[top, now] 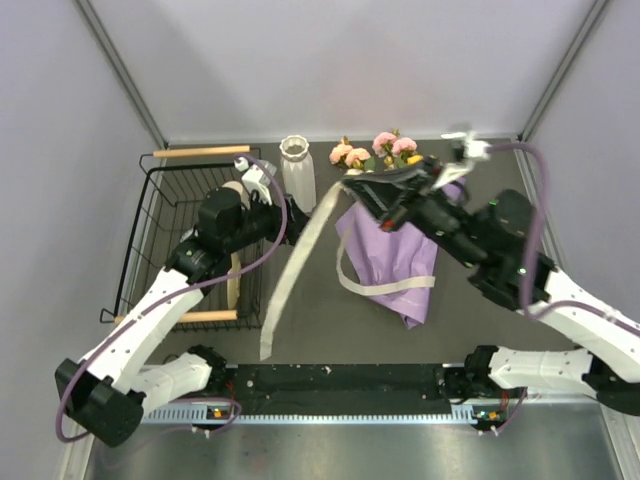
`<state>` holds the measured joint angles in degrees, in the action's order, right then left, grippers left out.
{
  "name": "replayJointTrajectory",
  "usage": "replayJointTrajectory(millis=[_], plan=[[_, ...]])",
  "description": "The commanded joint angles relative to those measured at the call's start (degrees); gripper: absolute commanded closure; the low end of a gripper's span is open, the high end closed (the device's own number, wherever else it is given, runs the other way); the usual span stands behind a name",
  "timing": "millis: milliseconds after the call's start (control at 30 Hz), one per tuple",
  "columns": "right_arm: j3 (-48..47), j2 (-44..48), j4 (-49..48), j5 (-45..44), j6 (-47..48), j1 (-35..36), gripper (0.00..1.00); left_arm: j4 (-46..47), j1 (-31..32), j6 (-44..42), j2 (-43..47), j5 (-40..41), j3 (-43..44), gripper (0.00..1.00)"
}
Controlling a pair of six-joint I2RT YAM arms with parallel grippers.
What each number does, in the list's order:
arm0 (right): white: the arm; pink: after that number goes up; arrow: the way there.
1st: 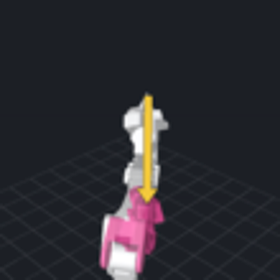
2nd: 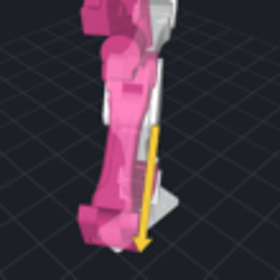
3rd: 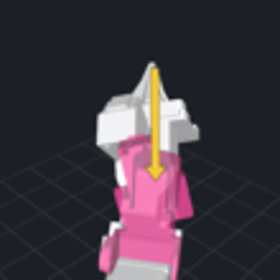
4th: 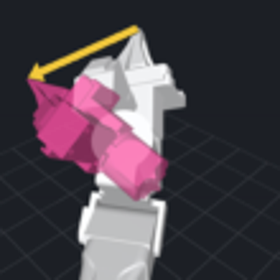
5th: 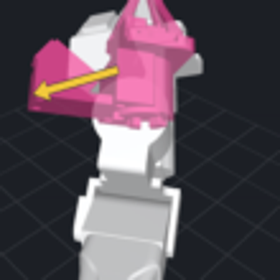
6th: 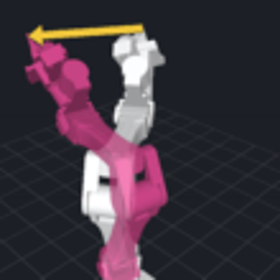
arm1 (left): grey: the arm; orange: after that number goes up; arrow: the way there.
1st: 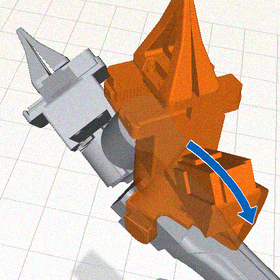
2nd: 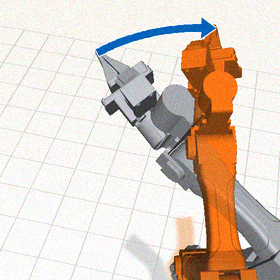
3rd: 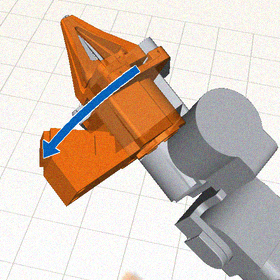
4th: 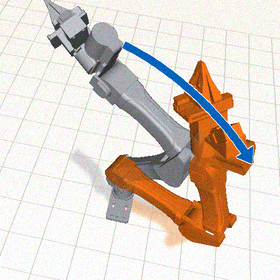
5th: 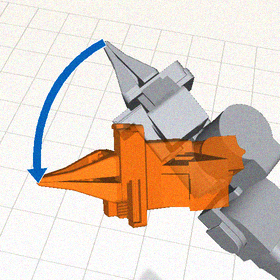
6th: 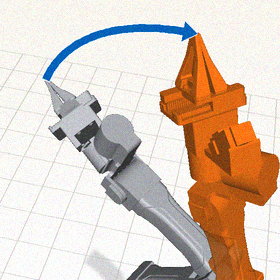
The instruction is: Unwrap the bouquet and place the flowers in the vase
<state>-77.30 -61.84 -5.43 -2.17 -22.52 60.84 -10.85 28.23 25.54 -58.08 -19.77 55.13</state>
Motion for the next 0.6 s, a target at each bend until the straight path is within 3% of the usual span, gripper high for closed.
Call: replayJointTrajectory(millis=[0, 167, 300, 367, 467, 567], plan=[[5.3, 9.5, 2.2, -11.8, 6.2, -0.6, 1.00, 3.8, -0.2, 0.1, -2.5, -0.8, 1.3, 0.12], [11.8, 15.7, 5.3, -20.1, 9.9, -1.5, 1.00, 6.9, -0.2, 1.4, -4.2, -4.0, 1.4, 0.14], [15.1, 18.4, 9.1, -27.1, 13.1, -2.0, 1.00, 13.8, 0.6, 1.7, -5.7, -16.1, 0.5, 0.19], [16.0, 19.0, 10.6, -30.2, 14.3, -2.1, 1.00, 16.4, 2.9, 0.8, -6.9, -17.6, 0.5, 0.22], [17.8, 20.5, 11.6, -36.2, 15.0, -2.2, 1.00, 17.1, 9.1, -3.8, -7.6, -15.0, 0.3, 0.26], [19.3, 22.6, 12.3, -42.5, 15.6, -2.4, 1.00, 20.2, 15.5, -8.8, -8.2, -9.3, -2.1, 0.18]])
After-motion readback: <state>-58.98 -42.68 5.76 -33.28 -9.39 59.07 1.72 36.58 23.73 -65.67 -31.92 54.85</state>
